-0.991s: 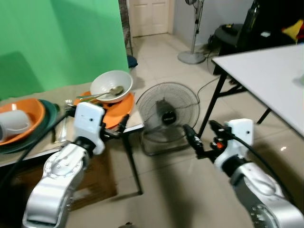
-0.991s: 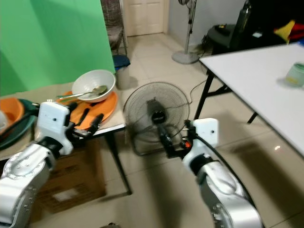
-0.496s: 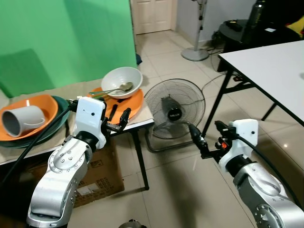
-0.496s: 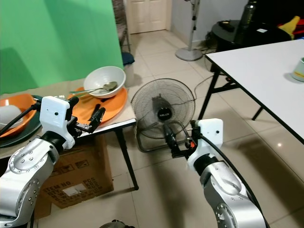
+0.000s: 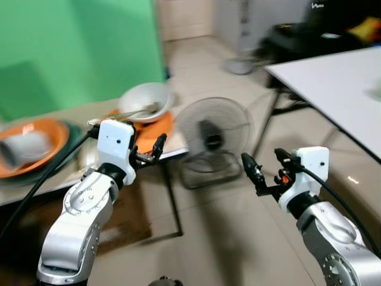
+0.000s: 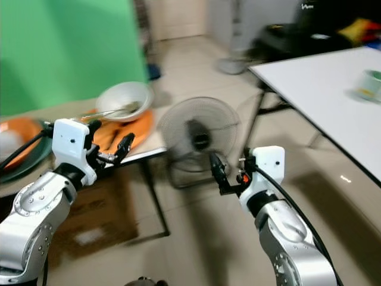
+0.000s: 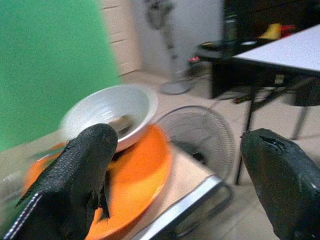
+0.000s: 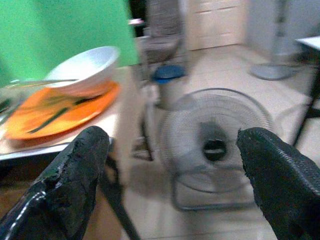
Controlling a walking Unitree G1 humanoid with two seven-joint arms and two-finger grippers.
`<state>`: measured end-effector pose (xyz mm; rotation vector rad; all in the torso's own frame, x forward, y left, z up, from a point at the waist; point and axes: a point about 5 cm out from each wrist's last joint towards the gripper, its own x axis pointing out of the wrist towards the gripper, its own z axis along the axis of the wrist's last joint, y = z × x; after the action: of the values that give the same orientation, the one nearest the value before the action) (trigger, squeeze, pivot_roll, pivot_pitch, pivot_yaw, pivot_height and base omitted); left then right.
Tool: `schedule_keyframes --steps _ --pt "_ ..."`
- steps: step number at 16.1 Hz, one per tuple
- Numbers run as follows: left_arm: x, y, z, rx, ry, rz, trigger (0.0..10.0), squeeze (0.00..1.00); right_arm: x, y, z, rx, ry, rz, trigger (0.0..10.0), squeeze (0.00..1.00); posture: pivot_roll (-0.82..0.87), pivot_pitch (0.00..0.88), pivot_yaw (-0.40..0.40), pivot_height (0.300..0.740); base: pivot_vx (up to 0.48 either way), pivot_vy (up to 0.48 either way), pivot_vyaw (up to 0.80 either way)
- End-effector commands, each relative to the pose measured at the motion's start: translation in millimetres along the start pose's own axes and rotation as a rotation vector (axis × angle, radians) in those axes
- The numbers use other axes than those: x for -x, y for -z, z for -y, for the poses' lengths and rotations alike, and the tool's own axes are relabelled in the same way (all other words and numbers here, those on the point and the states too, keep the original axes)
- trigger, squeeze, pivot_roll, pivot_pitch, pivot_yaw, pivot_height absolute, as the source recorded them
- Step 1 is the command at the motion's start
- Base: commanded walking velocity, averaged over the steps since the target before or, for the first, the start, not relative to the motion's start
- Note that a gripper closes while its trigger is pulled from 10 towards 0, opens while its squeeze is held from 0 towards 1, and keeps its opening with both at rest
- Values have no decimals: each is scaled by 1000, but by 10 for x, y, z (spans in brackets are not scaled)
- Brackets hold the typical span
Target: Setting the table
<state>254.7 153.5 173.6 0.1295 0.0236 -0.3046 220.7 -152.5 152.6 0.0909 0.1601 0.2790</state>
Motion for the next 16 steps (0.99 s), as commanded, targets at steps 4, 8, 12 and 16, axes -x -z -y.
schedule_keyframes --steps 4,8,12,16 --pt "25 27 -33 -6 -21 -20 10000 0 -54 -34 -20 13 -14 18 10000 0 67 0 71 740 247 0 800" --pt "28 17 -48 -10 -25 -20 10000 0 -103 -52 14 21 0 26 10000 0 73 0 69 740 249 0 0" --pt "27 19 -65 -8 -30 -23 10000 0 -115 -84 40 13 25 41 10000 0 66 0 70 740 279 0 0" --pt "12 21 -20 2 -15 -22 10000 0 -94 -103 57 9 39 52 10000 0 55 0 76 740 297 0 0"
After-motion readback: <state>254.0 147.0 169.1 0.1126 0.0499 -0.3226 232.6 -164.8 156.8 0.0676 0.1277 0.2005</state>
